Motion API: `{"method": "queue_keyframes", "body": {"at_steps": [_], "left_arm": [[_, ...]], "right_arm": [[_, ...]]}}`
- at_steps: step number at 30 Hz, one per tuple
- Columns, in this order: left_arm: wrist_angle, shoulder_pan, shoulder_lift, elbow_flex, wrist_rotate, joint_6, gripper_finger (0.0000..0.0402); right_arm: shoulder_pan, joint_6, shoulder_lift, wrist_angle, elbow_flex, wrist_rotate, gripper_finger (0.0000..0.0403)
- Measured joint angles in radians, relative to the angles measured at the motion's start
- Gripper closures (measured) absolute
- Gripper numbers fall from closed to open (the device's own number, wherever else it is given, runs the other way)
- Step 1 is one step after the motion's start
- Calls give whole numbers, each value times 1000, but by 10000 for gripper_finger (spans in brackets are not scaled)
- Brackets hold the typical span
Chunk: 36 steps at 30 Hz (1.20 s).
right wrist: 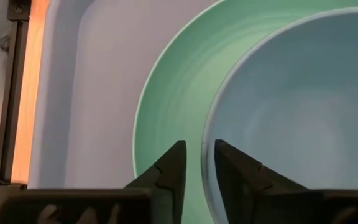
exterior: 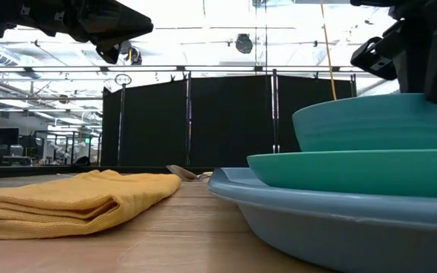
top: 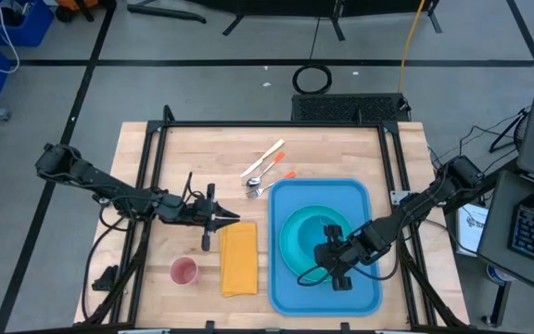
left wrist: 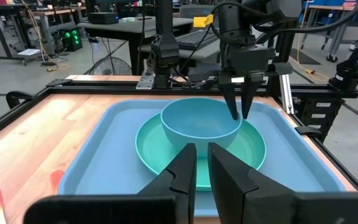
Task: Set up tray
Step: Put the blue bowl on top of the light blue plate on the blue tray, then put the pink cup on the blue tray to the top right of the light blue plate
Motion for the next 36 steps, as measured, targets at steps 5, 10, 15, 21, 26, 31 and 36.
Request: {"method": "queue_keyframes", "body": {"at_steps": [5,10,15,21,26,31,36], "left_arm": [[-8,0,0,0,1,-4,355],[-10,0,0,0,1,-9,355],[-11,0,0,0,-2,-21,355],[-18,-10,0,6,-7,-169,355],[-187,-16,0,49,0,-350,355],[-409,-57,0,125,-59,-421,355],[-647,-120,0,234,-113,-479,355]], "right_arm": [[-5,-11,-20,15,0,5,306],[-12,-60,-65,54,0,49,284],[-12,-123,-119,72,0,139,261],[-11,-189,-151,101,0,241,244],[-11,-219,-150,102,-2,300,238],[-11,-264,-149,156,-43,398,238],[-14,-274,-150,188,-69,453,238]]}}
